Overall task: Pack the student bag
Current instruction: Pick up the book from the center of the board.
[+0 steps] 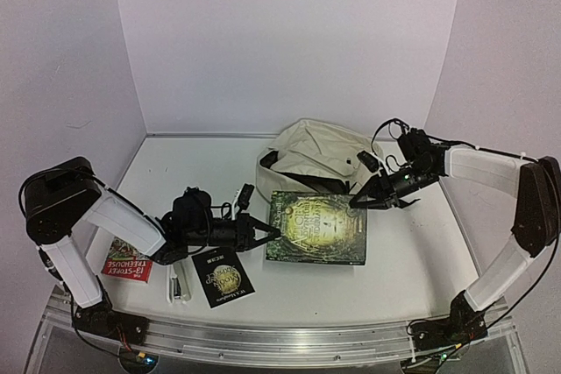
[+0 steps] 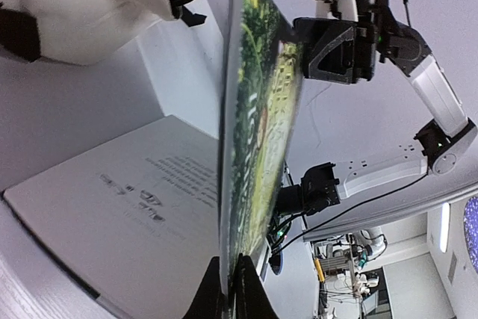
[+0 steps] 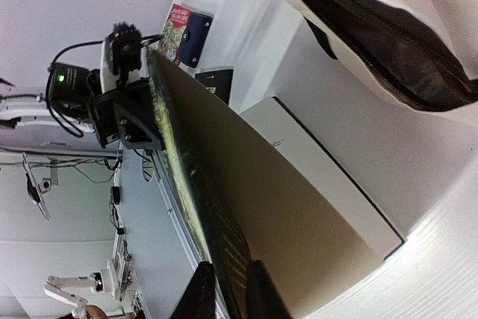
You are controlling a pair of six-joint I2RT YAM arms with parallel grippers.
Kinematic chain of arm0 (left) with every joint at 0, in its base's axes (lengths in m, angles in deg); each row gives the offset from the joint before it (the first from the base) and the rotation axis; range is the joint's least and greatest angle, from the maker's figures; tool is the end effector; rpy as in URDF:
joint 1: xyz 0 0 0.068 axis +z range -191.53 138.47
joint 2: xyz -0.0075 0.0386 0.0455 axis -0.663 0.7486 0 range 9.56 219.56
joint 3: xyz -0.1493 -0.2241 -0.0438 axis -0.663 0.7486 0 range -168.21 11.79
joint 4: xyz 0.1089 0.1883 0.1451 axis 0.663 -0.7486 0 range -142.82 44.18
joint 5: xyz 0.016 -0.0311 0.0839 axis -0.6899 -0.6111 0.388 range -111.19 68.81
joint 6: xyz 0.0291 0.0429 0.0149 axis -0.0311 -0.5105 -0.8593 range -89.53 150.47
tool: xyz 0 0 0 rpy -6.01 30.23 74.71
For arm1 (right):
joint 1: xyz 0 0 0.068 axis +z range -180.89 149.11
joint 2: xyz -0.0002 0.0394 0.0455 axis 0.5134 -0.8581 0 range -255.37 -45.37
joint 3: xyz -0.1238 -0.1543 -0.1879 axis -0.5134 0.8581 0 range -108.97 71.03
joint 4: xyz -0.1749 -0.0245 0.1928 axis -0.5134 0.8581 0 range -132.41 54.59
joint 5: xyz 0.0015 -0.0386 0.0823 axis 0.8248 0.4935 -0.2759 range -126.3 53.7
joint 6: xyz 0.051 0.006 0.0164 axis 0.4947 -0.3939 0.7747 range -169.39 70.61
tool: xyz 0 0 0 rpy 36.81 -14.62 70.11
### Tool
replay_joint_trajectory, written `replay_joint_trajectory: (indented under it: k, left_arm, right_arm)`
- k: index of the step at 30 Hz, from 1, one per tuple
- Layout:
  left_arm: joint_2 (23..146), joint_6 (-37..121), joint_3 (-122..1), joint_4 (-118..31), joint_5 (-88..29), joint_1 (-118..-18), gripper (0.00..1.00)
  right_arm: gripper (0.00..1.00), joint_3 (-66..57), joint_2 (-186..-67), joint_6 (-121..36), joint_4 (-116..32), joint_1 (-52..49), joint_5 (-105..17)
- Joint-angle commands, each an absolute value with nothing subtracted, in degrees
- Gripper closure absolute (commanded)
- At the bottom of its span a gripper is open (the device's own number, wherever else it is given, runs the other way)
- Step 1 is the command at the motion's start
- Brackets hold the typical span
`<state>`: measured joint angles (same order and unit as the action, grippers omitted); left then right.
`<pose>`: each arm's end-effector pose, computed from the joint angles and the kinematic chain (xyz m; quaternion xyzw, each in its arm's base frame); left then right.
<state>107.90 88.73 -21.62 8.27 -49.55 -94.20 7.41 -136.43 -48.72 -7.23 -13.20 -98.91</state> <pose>0.1805 -0.2647 0.1584 0.1195 0.7540 -0.6158 0.1947 0.2872 0.1247 0.2376 -0.2444 0.8028 0.5307 0.1191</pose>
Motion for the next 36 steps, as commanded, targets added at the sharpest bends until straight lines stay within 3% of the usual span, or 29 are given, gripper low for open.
replay_joint_trajectory:
  k: [1,5,8,18,27,36]
  left_arm:
    - [104.7,87.5,-23.2,11.0,-48.0,-95.8,1.0]
    - [102.9,86.3,-23.6,9.0,-47.3,-95.8,1.0]
    - [101.4,85.4,-23.6,7.4,-46.8,-95.8,1.0]
    - [93.7,83.8,-26.3,0.8,-45.2,-95.8,1.0]
    - [83.9,80.1,-30.7,-10.0,-40.9,-95.7,1.0]
    - [79.4,76.8,-33.1,-15.5,-34.2,-95.8,1.0]
  right_arm:
    - [0.41,6.9,-136.1,-46.3,-9.8,-10.6,-101.7]
    - [0.1,8.1,-133.8,-45.1,-9.8,-12.0,-99.8]
    - [0.02,9.9,-131.8,-44.2,-9.6,-12.9,-99.0]
    - [0.02,15.2,-127.2,-42.1,-9.0,-17.1,-101.8]
    - [0.02,15.7,-127.1,-41.8,-8.6,-16.7,-112.5]
    - [0.02,14.5,-127.3,-41.1,-6.8,-13.8,-113.8]
